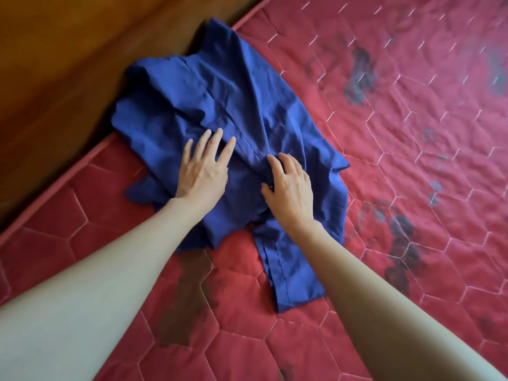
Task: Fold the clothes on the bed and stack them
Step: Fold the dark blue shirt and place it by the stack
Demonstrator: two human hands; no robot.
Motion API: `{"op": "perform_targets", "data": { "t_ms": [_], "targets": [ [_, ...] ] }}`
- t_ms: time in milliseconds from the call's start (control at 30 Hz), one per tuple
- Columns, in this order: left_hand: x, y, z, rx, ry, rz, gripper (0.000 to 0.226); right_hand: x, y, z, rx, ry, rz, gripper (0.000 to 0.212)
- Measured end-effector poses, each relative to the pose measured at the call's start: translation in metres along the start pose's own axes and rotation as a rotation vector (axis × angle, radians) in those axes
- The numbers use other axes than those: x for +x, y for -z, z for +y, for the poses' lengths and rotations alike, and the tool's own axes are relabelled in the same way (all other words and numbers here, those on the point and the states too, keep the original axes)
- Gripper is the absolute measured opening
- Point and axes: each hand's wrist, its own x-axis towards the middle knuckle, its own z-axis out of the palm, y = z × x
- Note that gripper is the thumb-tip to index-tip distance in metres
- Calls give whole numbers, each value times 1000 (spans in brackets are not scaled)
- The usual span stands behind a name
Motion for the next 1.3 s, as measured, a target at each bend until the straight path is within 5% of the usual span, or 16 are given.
{"op": "perform_targets", "data": {
  "t_ms": [133, 267, 467, 633, 800, 1067, 1300],
  "targets": [
    [34, -4, -19, 16, -90, -6, 58, -1, 2, 10, 66, -29, 87, 38],
    [54, 4, -38, 37, -322, 89, 27, -5, 12, 29, 201, -111, 206, 17],
    [57, 49, -18, -263, -271, 73, 8, -14, 60, 51, 477, -211, 325, 10],
    [23, 95, 26, -278, -292, 243, 15, -57, 111, 72, 471, -207, 402, 11],
    [-59, 119, 82, -222, -415, 312, 14, -152, 131, 100, 214, -152, 402, 8],
    [-259, 76, 185, -130, -460, 83, 16, -360, 77, 145, 59, -48, 276, 6],
    [-396, 33, 235, -112, -465, -144, 13, -506, 21, 160, 114, -164, -91, 25]
  ]
}}
